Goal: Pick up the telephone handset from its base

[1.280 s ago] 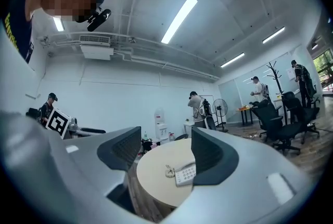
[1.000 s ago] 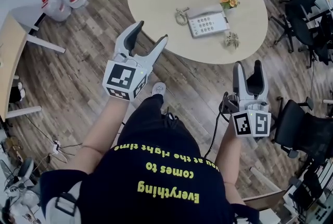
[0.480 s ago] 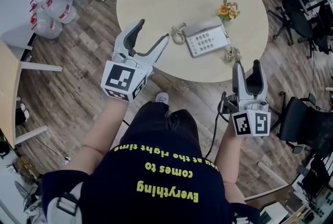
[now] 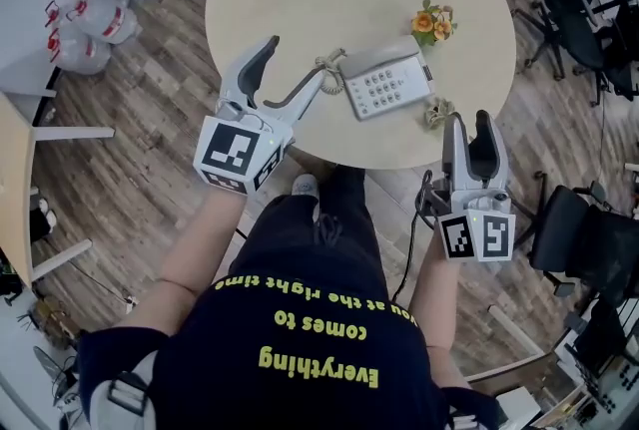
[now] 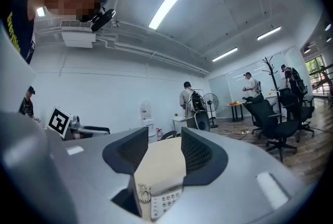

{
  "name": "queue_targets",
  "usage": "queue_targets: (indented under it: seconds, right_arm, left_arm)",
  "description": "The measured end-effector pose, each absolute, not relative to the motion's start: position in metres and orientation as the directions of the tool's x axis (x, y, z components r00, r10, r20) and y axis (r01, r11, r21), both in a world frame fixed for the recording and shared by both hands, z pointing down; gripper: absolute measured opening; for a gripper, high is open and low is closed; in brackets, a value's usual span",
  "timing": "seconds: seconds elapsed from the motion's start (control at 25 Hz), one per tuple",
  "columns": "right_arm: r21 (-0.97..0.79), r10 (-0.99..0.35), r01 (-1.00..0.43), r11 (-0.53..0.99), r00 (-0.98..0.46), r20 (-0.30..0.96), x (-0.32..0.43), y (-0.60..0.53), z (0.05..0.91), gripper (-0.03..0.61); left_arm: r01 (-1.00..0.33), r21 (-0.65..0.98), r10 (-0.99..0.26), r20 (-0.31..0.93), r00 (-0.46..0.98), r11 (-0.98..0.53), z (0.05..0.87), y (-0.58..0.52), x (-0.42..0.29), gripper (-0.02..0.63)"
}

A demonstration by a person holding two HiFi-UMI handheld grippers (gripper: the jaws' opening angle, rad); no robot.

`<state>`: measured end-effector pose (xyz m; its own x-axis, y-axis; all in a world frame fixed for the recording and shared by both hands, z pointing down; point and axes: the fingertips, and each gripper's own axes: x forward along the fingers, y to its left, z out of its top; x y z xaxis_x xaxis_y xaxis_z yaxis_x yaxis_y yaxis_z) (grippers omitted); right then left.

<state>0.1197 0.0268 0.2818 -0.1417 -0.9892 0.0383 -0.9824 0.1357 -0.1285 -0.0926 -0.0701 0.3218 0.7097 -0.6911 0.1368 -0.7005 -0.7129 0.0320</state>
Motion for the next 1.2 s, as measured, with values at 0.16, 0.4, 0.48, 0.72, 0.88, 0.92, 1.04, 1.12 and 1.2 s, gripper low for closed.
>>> queue_targets:
  seconds: [0.16, 0.4, 0.48, 0.72, 0.88, 0.92, 1.04, 1.12, 1.2]
  right_arm:
    - [-0.125, -0.98, -0.974, 0.192, -0.197, 0.031, 0.136, -0.005, 0.279, 0.196]
    - [-0.144, -0.951, -0.945, 0.293, -0.304, 0.057, 0.163, -0.049, 0.286, 0.273]
    - [-0.155, -0.944, -0.937, 0.313, -0.324, 0.056, 0.173, -0.059, 0.288, 0.29]
    - [-0.163, -0.93, -0.922, 0.35, -0.363, 0.061, 0.19, -0.083, 0.29, 0.304]
    - [-0.166, -0.927, -0.922, 0.351, -0.367, 0.076, 0.188, -0.092, 0.295, 0.304]
    - [-0.166, -0.929, -0.923, 0.347, -0.363, 0.078, 0.187, -0.095, 0.295, 0.304]
    - [-0.16, -0.934, -0.929, 0.332, -0.348, 0.078, 0.182, -0.103, 0.293, 0.304]
    - [-0.157, -0.94, -0.935, 0.318, -0.333, 0.077, 0.181, -0.108, 0.291, 0.304]
    - [-0.159, -0.948, -0.942, 0.295, -0.31, 0.076, 0.182, -0.111, 0.29, 0.302]
  left_arm:
    - [-0.734, 0.03, -0.725, 0.136, 0.675, -0.678, 0.32, -0.09, -0.078, 0.313]
    - [-0.781, 0.025, -0.771, 0.142, 0.621, -0.624, 0.32, -0.118, -0.053, 0.316]
    - [-0.788, 0.023, -0.778, 0.148, 0.611, -0.615, 0.321, -0.124, -0.045, 0.324]
    - [-0.797, 0.012, -0.787, 0.152, 0.598, -0.603, 0.319, -0.138, -0.028, 0.333]
    - [-0.783, 0.017, -0.772, 0.152, 0.617, -0.622, 0.323, -0.145, -0.019, 0.334]
    - [-0.777, 0.019, -0.766, 0.151, 0.625, -0.629, 0.324, -0.148, -0.017, 0.334]
    - [-0.756, 0.028, -0.743, 0.161, 0.649, -0.654, 0.33, -0.16, -0.011, 0.334]
    - [-0.744, 0.04, -0.73, 0.165, 0.663, -0.667, 0.332, -0.171, -0.01, 0.334]
    - [-0.734, 0.048, -0.72, 0.165, 0.674, -0.677, 0.334, -0.18, -0.01, 0.334]
